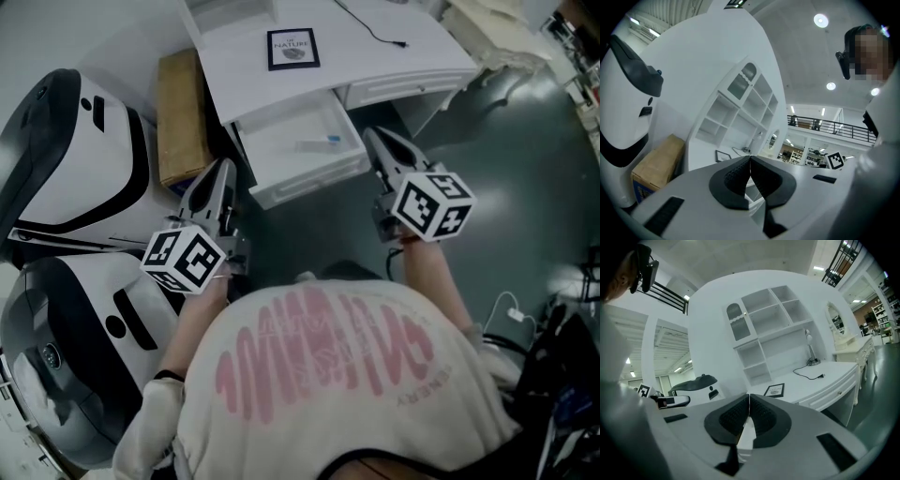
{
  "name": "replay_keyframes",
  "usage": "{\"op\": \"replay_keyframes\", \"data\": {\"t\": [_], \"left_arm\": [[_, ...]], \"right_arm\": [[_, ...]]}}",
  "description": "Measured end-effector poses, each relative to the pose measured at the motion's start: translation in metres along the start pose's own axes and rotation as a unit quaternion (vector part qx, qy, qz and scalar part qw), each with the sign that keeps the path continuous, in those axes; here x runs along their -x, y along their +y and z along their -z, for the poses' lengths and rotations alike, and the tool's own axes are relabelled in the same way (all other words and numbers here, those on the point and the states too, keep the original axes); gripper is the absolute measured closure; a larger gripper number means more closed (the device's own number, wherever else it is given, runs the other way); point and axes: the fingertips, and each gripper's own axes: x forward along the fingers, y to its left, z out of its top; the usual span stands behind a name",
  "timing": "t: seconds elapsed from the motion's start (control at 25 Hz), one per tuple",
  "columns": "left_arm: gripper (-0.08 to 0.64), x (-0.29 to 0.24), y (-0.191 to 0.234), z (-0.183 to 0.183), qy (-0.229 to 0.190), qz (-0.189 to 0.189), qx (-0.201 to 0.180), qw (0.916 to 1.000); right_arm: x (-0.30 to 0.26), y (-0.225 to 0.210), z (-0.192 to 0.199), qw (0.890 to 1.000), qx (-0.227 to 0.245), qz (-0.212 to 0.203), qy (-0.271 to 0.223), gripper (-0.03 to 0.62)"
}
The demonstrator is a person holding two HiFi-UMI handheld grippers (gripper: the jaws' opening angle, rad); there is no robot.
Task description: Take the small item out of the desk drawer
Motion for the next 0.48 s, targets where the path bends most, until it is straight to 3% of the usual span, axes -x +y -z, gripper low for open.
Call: {"op": "replay_keyframes", "data": {"t": [0.32, 0.48], "left_arm": [[0.531, -0.037, 0.033, 0.026, 0.033, -0.024, 0.036, 0.9985], [0.531, -0.057, 0.045, 0.034, 0.038, -0.046, 0.052, 0.9969]], "right_arm": [[-0.057, -0.027, 0.030, 0.998, -0.003, -0.009, 0.069, 0.574], [-0.095, -0.041, 0.041, 0.994, 0.003, -0.035, 0.104, 0.574]]}}
